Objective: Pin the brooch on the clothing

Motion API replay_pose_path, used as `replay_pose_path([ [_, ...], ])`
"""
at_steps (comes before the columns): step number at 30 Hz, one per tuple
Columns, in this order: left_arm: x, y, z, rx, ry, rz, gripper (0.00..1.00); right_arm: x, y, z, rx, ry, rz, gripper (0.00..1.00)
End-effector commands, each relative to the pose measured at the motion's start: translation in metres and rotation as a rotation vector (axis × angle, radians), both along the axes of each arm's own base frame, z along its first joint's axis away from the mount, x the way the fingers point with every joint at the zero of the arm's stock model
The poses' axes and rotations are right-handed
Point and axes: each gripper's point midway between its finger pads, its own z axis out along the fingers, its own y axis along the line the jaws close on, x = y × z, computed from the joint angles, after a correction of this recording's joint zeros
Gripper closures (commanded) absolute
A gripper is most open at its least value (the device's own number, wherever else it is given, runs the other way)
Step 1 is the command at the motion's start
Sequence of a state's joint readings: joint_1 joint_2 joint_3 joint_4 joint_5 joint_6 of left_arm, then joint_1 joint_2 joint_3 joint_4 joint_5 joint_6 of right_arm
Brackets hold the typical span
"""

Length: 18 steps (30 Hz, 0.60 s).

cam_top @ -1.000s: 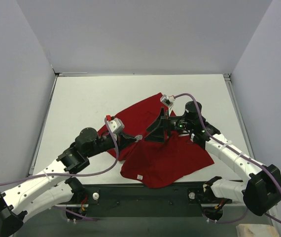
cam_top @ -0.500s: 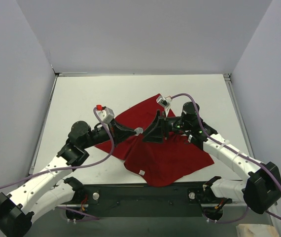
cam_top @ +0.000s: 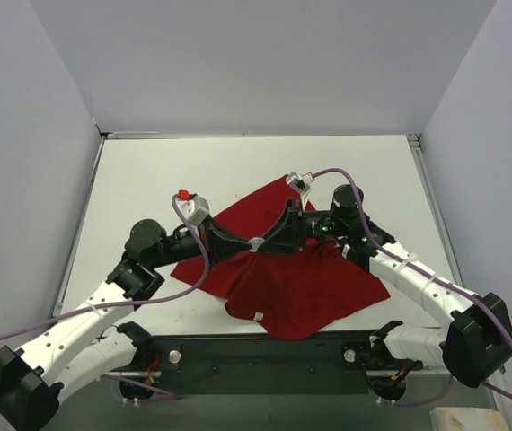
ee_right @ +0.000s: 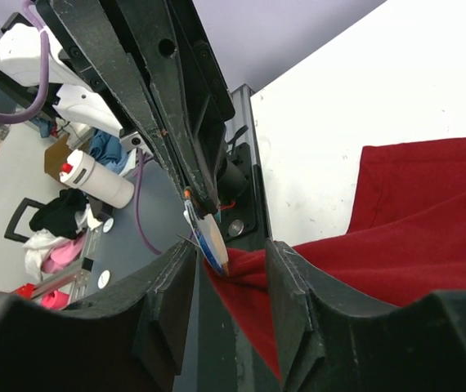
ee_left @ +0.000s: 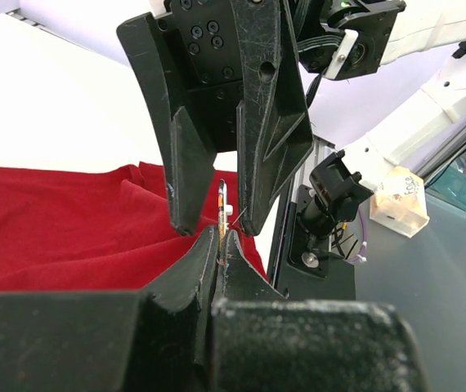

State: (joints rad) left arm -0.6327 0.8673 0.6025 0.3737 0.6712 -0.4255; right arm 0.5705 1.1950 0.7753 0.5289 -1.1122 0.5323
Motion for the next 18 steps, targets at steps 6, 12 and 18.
replay_pose_path([
  [6,-0.0067,-0.0016,0.0253,-0.069,-0.074,-0.044,1.0,-0.001,0.0045,0.0266,0.078,-0.1,0.032,0.67],
  [12,-0.0078,-0.0045,0.0235,-0.061,-0.064,-0.069,1.0,0.0008,0.0079,0.025,0.074,-0.089,0.035,0.71],
  [18,-0.0089,-0.005,0.0258,-0.062,-0.067,-0.078,1.0,0.0027,0.0115,0.022,0.064,-0.074,0.035,0.74],
])
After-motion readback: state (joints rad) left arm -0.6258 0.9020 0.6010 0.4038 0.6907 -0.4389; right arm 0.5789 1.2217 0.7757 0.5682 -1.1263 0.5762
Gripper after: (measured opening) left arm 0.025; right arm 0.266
